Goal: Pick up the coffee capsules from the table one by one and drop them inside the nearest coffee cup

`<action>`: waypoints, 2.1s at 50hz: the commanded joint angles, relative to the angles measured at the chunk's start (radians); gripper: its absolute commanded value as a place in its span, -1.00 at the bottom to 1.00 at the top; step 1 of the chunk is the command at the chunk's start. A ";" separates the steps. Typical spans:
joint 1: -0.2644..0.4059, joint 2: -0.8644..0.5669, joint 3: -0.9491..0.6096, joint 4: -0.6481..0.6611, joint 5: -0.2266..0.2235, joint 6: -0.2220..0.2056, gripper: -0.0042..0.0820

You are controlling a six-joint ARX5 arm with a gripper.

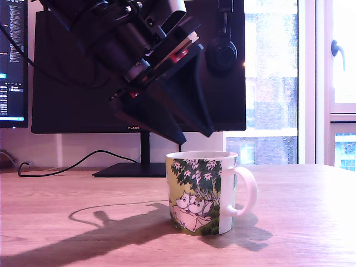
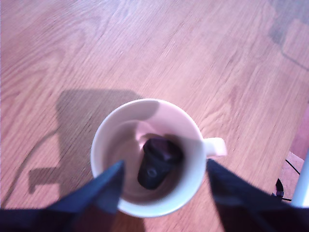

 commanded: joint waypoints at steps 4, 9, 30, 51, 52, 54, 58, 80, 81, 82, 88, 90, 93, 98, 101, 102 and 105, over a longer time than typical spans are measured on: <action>-0.005 0.010 0.006 0.006 0.002 -0.002 0.43; -0.005 0.009 0.006 0.001 0.005 -0.001 0.00; -0.005 -0.002 0.006 0.034 0.021 -0.001 -0.95; 0.036 -0.116 0.005 -0.003 0.019 -0.002 -0.95; 0.039 -0.121 0.005 -0.007 0.019 -0.002 -0.95; 0.047 -0.127 0.005 -0.015 0.019 -0.002 -0.95; 0.064 -0.140 0.003 -0.032 0.016 -0.002 -0.95; 0.169 -0.292 -0.032 -0.093 -0.042 -0.020 -0.95; 0.173 -0.296 -0.032 -0.096 -0.042 -0.020 -0.95; 0.177 -0.300 -0.032 -0.099 -0.042 -0.020 -0.95; 0.189 -0.304 -0.032 -0.135 -0.045 -0.020 -0.95; 0.191 -0.304 -0.033 -0.145 -0.045 -0.020 -0.95; 0.190 -0.304 -0.036 -0.146 -0.047 -0.020 -0.95; 0.190 -0.304 -0.036 -0.138 -0.048 -0.016 -0.95; 0.190 -0.304 -0.036 -0.138 -0.048 -0.016 -0.95; 0.190 -0.304 -0.037 -0.142 -0.048 -0.016 -0.95; 0.190 -0.304 -0.038 -0.147 -0.048 -0.016 -0.95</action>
